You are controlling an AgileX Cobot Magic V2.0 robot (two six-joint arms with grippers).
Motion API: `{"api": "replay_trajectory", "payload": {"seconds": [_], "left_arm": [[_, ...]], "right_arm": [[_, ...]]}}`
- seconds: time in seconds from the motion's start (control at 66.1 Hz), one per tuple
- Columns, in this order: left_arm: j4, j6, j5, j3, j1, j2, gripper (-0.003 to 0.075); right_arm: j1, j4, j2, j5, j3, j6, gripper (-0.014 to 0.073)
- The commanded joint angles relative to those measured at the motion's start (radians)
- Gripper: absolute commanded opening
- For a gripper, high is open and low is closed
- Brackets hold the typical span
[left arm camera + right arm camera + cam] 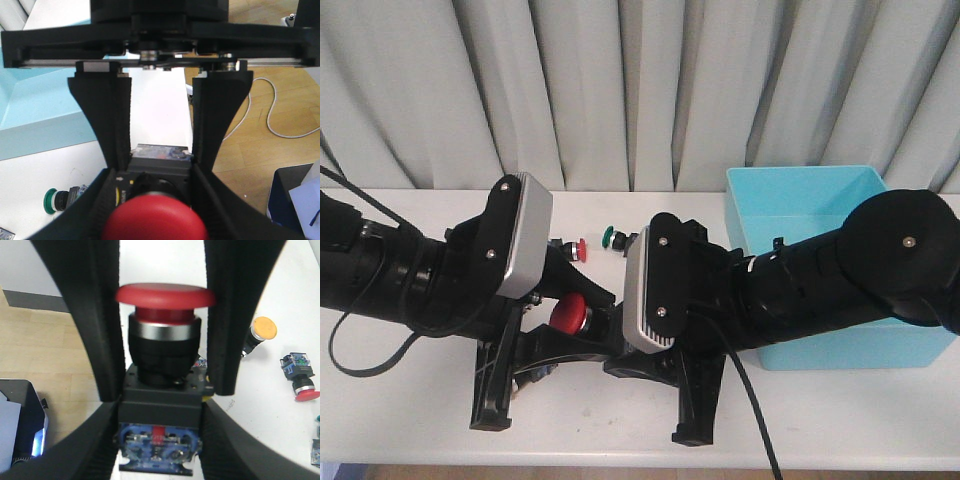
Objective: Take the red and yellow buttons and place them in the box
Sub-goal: 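Bring the red button toward the right gripper and grasp it there, then release the left gripper and carry the red button over the box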
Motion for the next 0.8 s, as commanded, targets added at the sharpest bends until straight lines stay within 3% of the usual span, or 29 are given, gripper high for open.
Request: {"api": "replay_trajectory", "payload": {"seconds": [0.0,0.197,0.469,0.575,0.787], "left_arm": [[-0.075,-0.007,0.005,-0.026,-0.004,-0.024,0.0193],[-0.075,-0.006,0.006,-0.026,-0.004,-0.024,0.0239],[-0.074,-0.103,-0.009,-0.030,-0.004,-0.029,0.0547],[-0.055,-0.140,-0.011,-0.043,-0.004,-0.029,0.0622],[0.132,-0.301,-0.029,-0.090,-0.004,-0.029,0.0628]], "right_arm": [[-0.002,0.038,-0.036,-0.018,-0.033,-0.011,0.0214],[-0.002,0.038,-0.036,-0.018,-0.033,-0.008,0.0216],[-0.002,0.038,-0.036,-0.018,-0.033,-0.004,0.0216],[-0.002,0.035,-0.036,-0.019,-0.034,-0.004,0.0216],[-0.008,-0.087,-0.069,-0.067,-0.035,0.105,0.0216]]}}
